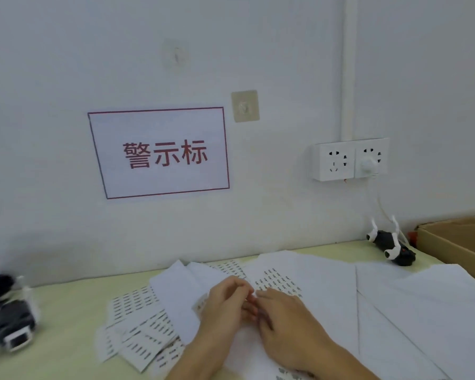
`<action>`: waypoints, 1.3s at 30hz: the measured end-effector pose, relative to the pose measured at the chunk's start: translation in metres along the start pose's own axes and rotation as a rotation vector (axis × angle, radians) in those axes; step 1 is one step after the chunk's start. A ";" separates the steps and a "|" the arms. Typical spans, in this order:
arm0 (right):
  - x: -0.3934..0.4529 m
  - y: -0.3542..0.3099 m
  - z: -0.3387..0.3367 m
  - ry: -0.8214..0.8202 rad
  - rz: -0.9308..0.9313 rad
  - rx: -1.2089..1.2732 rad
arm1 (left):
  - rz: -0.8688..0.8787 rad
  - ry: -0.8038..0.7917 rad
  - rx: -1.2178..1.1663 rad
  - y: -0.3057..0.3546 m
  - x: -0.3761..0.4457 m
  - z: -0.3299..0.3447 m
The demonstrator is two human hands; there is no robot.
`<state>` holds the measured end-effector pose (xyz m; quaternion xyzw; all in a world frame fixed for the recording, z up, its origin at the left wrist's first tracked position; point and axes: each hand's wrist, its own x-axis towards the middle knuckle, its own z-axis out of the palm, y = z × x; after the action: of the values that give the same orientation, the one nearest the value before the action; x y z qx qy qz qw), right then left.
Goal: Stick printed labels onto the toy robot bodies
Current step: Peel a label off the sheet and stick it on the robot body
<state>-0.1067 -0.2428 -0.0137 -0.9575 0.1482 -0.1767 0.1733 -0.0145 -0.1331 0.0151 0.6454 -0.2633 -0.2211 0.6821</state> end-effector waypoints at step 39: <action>0.000 0.004 0.007 0.011 0.036 0.013 | -0.034 1.177 0.950 0.015 0.009 -0.201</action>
<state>-0.1046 -0.2444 -0.0213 -0.9525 0.1651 -0.1799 0.1817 0.1213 0.0156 0.0255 0.8854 0.0875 0.2869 0.3551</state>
